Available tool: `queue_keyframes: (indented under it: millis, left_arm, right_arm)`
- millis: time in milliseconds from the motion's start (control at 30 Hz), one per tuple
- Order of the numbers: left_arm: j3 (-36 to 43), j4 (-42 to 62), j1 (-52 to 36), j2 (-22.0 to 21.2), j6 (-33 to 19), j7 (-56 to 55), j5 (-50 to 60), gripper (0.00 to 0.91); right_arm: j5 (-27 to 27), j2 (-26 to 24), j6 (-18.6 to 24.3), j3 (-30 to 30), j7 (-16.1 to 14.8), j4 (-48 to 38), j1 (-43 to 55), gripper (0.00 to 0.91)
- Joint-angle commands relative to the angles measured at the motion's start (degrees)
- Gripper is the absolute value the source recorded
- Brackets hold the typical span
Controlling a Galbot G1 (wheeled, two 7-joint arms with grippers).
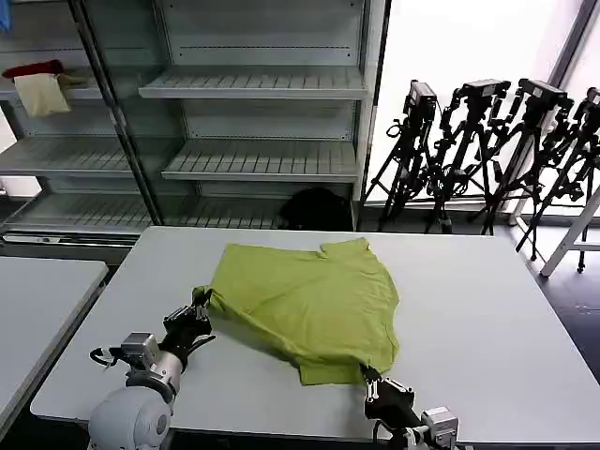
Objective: Fold and organize the clothes.
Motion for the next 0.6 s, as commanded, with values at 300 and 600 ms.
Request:
queue_keyframes:
  millis: [300,600]
  left_arm:
    - [1.66,2.08,-1.14,0.28,0.03,0.63,3.32,0.0]
    - [3.34,4.88,-3.84,-0.52,0.04,0.48,5.67,0.0]
  right_arm:
    - [1.86,0.26,-0.03,4.84,-0.32,-4.44,5.34,0.0]
    - [4.13,0.28,-0.12,4.33,-0.97,-6.37,5.83,0.0]
